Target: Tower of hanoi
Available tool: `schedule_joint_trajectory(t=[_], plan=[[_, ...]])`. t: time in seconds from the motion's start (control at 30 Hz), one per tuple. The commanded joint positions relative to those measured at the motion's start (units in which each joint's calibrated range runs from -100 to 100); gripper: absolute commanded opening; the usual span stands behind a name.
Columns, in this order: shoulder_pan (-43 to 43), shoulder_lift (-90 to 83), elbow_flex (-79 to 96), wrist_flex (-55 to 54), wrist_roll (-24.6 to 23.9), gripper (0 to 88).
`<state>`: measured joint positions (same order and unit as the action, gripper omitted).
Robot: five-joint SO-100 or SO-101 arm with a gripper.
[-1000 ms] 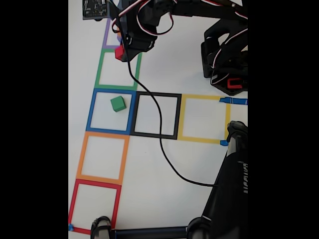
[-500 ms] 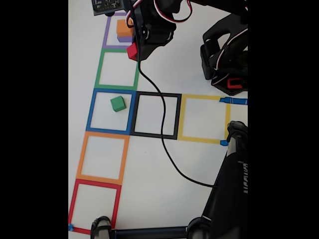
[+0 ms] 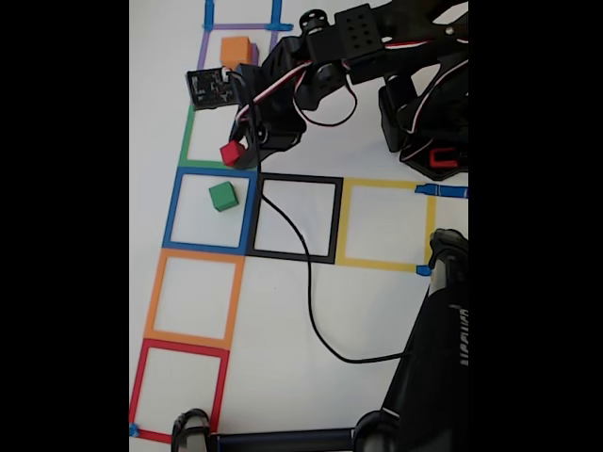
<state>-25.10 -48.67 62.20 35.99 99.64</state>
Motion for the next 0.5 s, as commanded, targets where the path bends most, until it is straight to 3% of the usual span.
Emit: schedule_joint_trajectory(t=[0.0, 0.23, 0.47], plan=[[-1.07, 4.71, 5.62, -18.5, 0.36, 4.6], [-0.88, 15.53, 12.26, -39.8, 0.36, 4.7], [-0.59, 24.0, 12.8, -50.0, 0.36, 4.8]])
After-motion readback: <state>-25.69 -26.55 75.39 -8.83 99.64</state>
